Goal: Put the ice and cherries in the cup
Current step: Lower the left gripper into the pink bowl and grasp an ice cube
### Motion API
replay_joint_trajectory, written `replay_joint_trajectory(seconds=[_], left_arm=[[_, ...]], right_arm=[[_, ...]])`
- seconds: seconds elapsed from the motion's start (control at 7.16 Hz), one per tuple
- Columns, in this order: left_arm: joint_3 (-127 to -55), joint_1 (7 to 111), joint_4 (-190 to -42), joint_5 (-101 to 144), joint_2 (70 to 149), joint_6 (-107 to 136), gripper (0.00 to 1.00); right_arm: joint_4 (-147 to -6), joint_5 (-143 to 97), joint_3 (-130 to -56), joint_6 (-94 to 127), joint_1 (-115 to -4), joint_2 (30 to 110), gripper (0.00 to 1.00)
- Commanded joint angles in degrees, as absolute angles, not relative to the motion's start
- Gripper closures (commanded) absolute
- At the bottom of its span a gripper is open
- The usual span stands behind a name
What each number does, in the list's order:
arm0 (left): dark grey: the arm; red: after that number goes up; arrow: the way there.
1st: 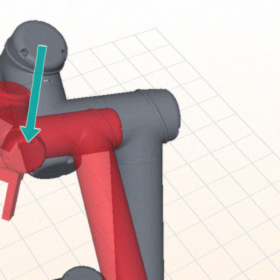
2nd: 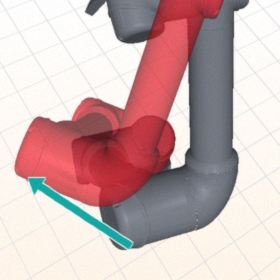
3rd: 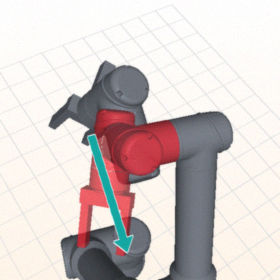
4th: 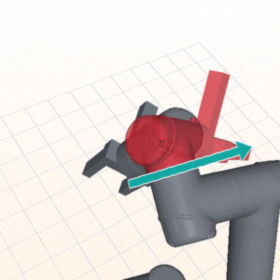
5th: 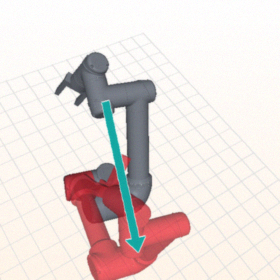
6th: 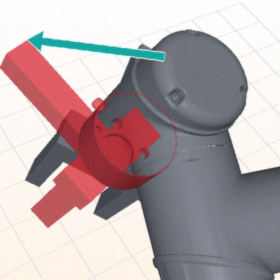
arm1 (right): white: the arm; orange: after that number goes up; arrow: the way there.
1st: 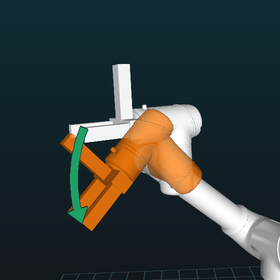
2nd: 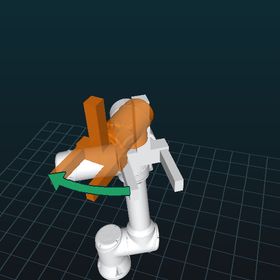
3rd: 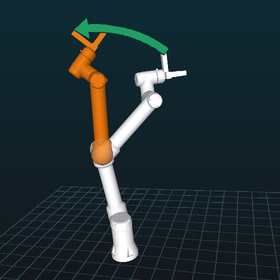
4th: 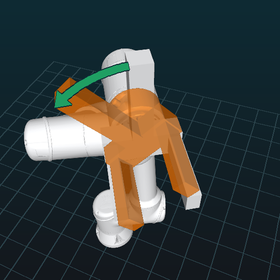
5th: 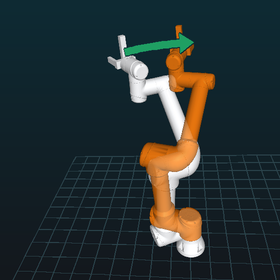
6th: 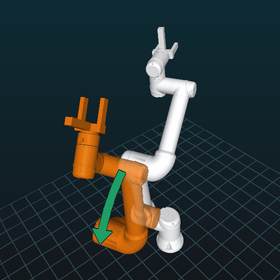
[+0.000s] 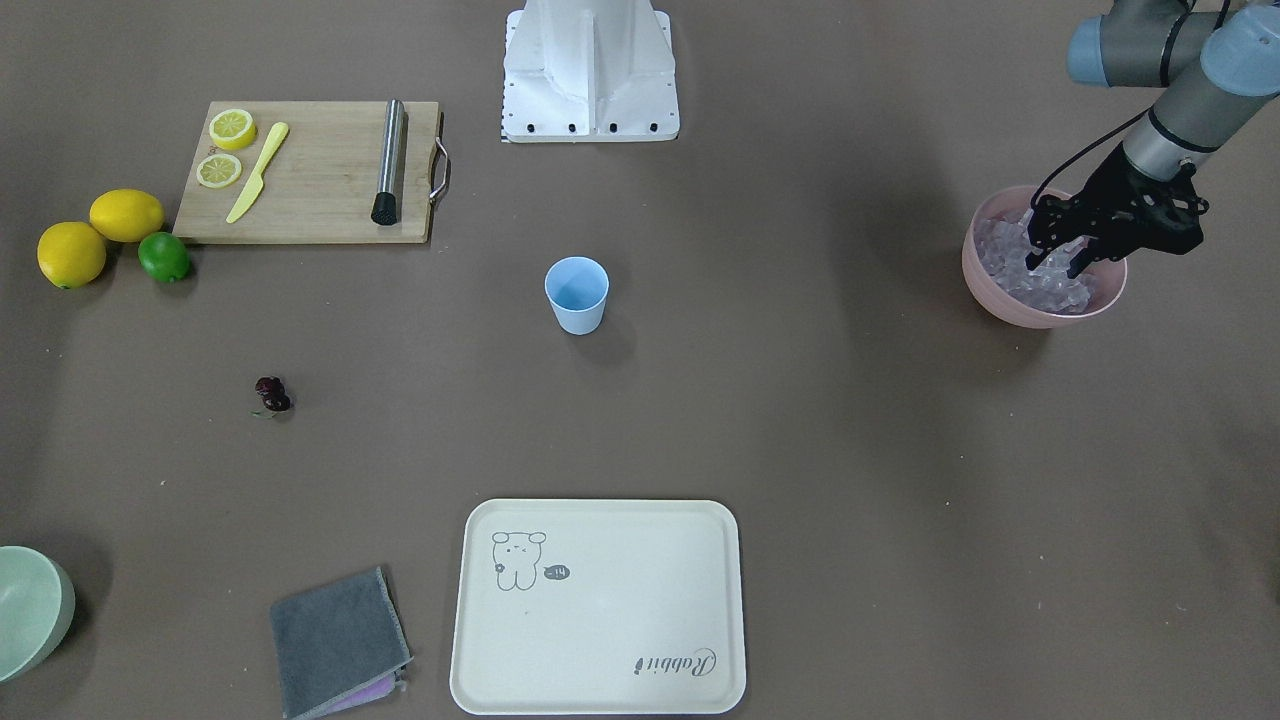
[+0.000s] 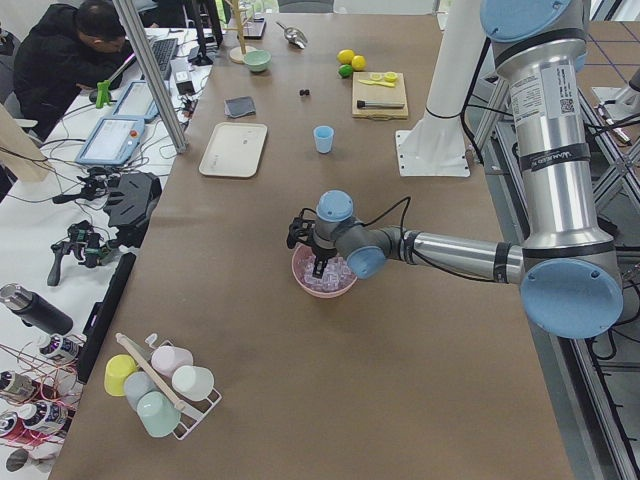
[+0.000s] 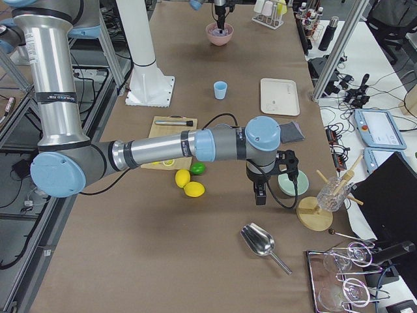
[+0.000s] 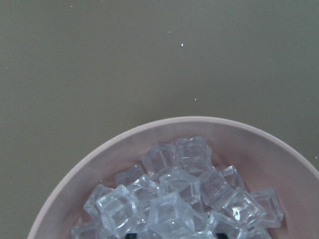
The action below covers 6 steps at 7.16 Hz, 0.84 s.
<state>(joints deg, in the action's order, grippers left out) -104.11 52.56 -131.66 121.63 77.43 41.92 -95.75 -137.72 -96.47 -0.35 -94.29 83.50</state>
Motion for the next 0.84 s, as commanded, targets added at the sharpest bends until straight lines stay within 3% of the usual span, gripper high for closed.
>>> replay_joint_trajectory(seconds=[0.0,0.14,0.28,0.7], left_arm=[[-104.4,52.6,-131.7,121.6,77.4,41.8,0.74],[-104.5,52.6,-131.7,121.7,77.4,41.6,0.89],[-104.6,52.8,-131.7,122.0,77.4,41.5,0.95],[-106.9,53.8,-131.6,124.1,77.0,41.5,1.0]], right_arm=[[-95.7,-137.7,-96.3,-0.4,-94.3,83.5,0.0],[-95.7,-137.7,-96.4,-0.4,-94.3,83.5,0.0],[-95.8,-137.7,-96.4,-0.4,-94.3,83.5,0.0],[-95.7,-137.7,-96.3,-0.4,-94.3,83.5,0.0]])
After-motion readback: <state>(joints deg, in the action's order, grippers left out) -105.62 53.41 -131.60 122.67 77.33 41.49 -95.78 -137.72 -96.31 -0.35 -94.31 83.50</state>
